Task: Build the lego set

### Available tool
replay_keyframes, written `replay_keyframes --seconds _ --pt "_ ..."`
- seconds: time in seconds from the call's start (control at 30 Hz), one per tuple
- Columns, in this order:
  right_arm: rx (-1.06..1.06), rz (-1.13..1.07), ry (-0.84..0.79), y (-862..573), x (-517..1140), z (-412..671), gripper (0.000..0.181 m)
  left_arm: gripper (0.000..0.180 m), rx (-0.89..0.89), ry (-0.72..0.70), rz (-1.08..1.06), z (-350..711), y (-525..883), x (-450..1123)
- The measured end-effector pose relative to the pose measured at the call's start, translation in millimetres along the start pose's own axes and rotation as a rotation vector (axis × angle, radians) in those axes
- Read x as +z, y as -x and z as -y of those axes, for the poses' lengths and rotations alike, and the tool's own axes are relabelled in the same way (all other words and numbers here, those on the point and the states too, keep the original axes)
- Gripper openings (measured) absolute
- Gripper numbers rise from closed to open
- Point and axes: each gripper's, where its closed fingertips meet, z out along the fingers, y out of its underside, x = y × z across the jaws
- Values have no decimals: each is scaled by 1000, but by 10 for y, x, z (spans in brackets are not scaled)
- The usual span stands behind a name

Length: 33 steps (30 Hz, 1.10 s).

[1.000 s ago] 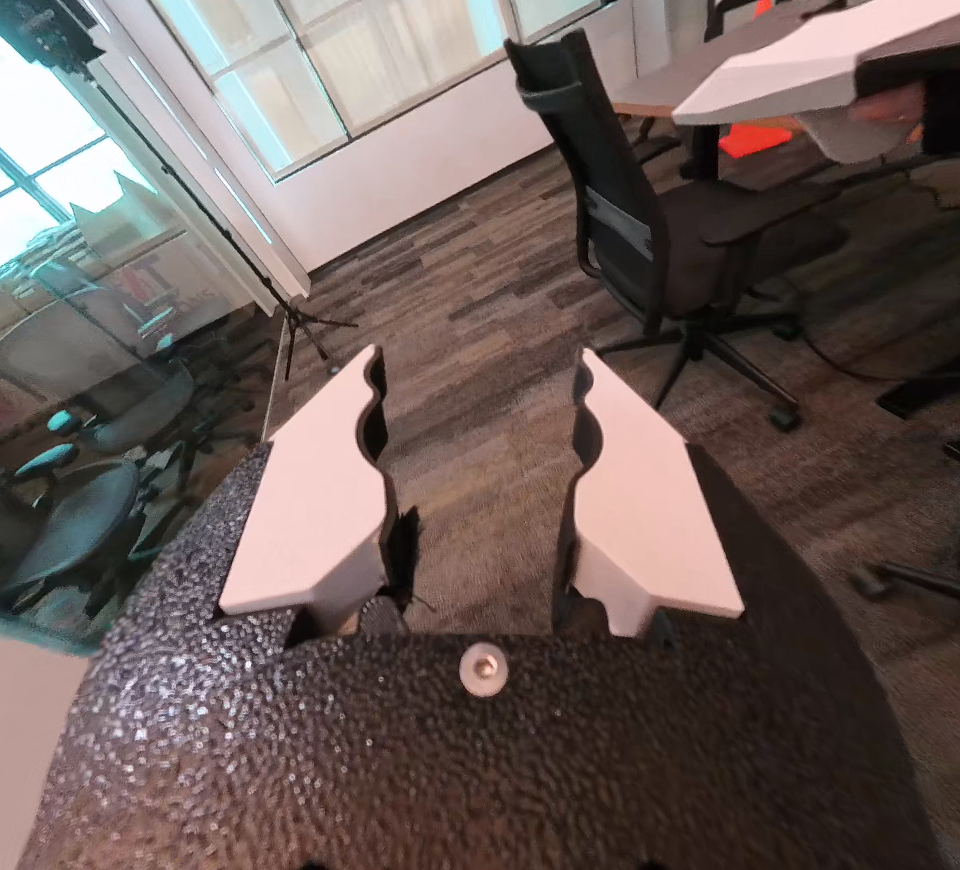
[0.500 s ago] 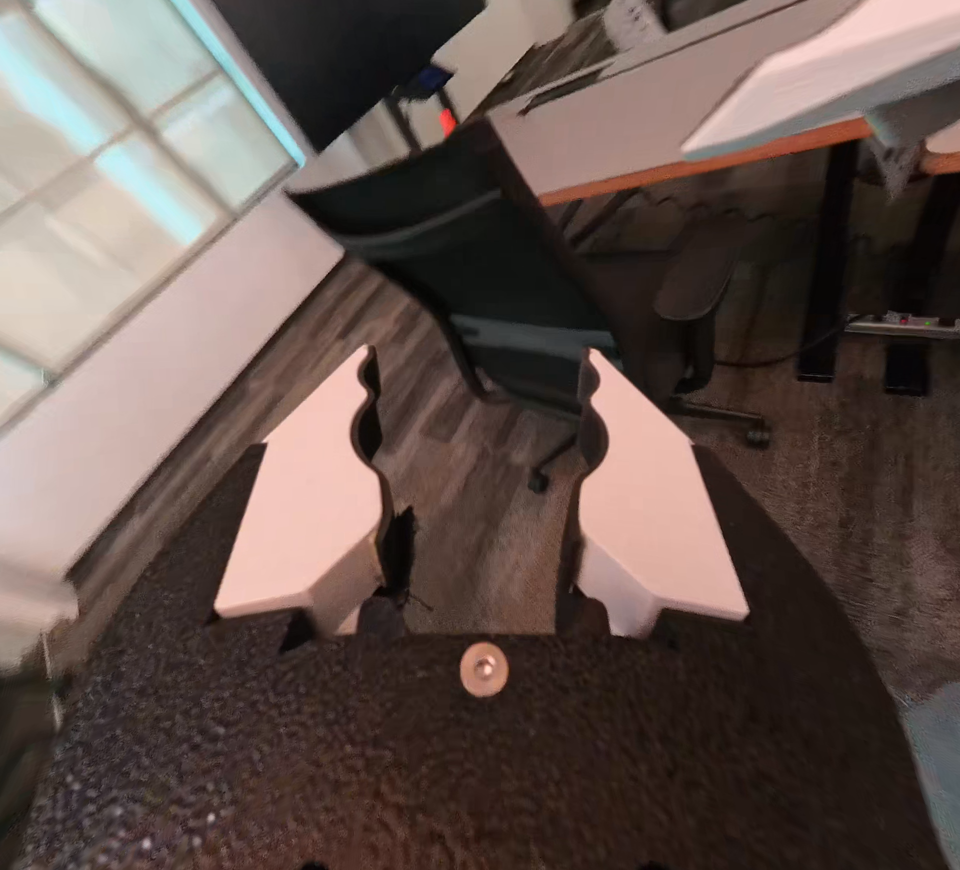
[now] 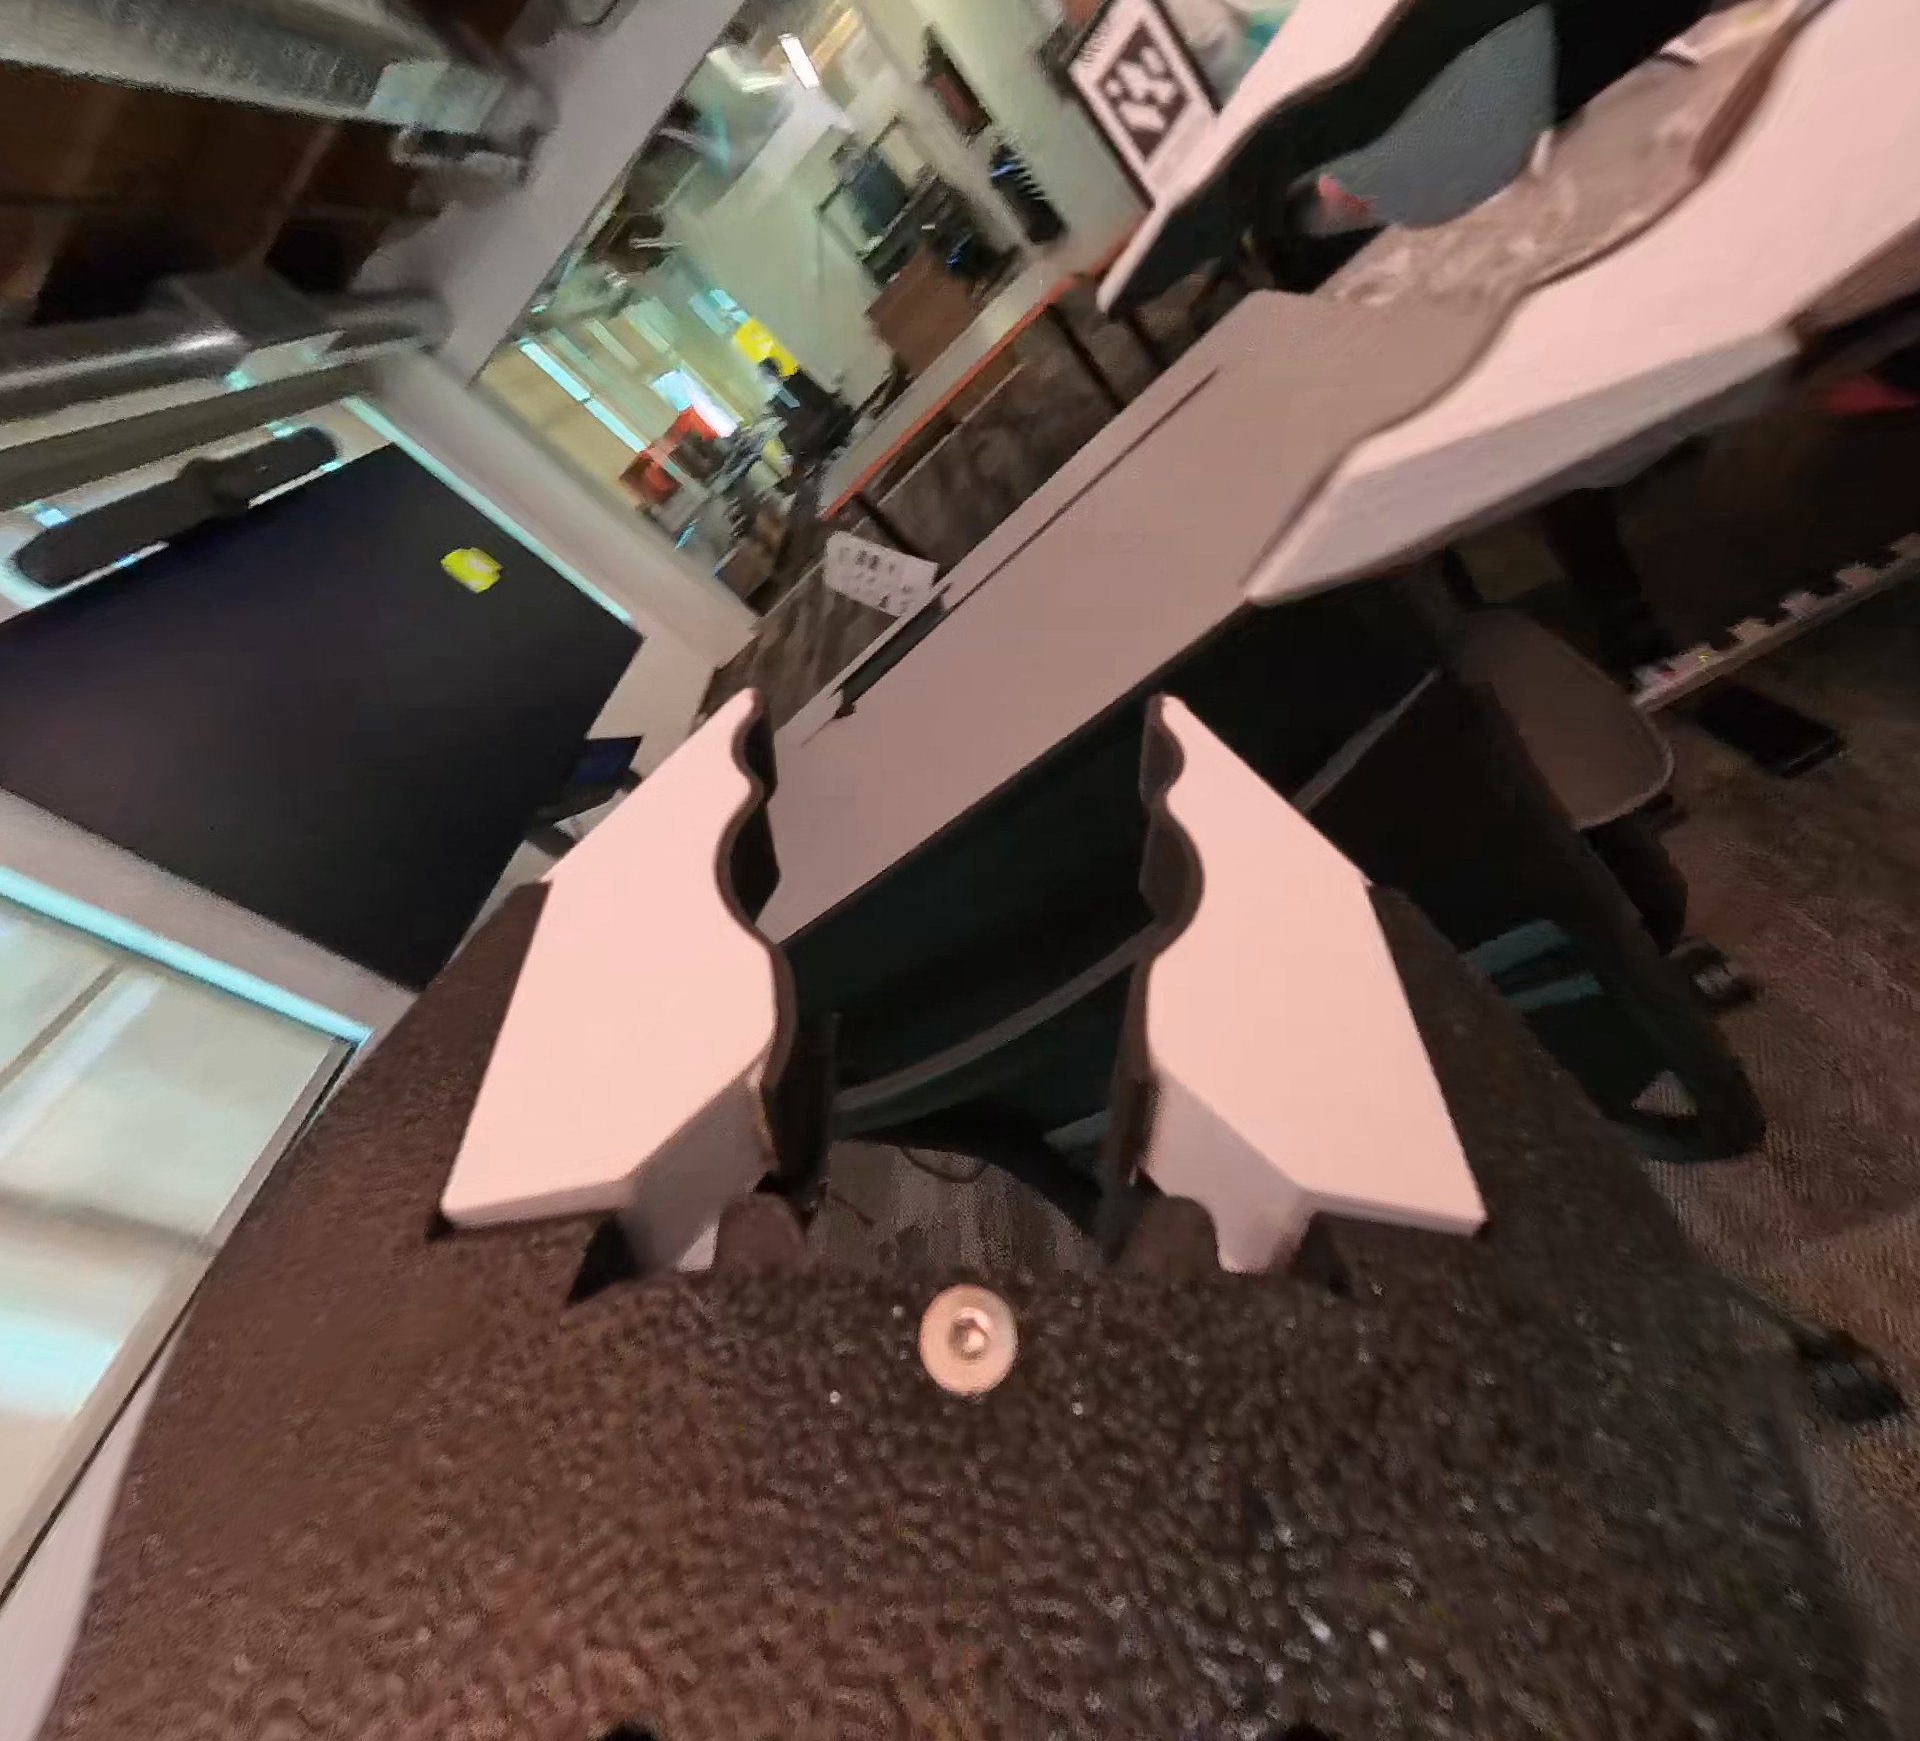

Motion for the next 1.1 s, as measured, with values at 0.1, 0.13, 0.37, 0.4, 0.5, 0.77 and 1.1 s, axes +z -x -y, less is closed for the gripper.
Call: replay_keyframes --seconds 0.1,0.13,0.37,0.4,0.5,0.77,1.1 --pt "-32 36 144 322 374 -199 62 68 99 -29 -140 -512 207 169" --pt "-37 25 197 398 510 -288 62 67 128 -38 -196 -696 248 215" --pt "13 -46 621 763 1089 -950 64 63 279 -63 -676 -1843 406 344" --pt "10 -63 660 764 1106 -1019 64 63 304 -73 -716 -1932 418 371" --pt "-34 -79 843 747 1107 -1348 67 66 423 -72 -755 -2189 457 590" --pt "-192 48 1193 685 1011 -1947 38 57 645 144 -815 -2872 315 1095" --pt "-176 255 1157 570 1078 -2195 17 23 823 213 -919 -2870 311 1248"
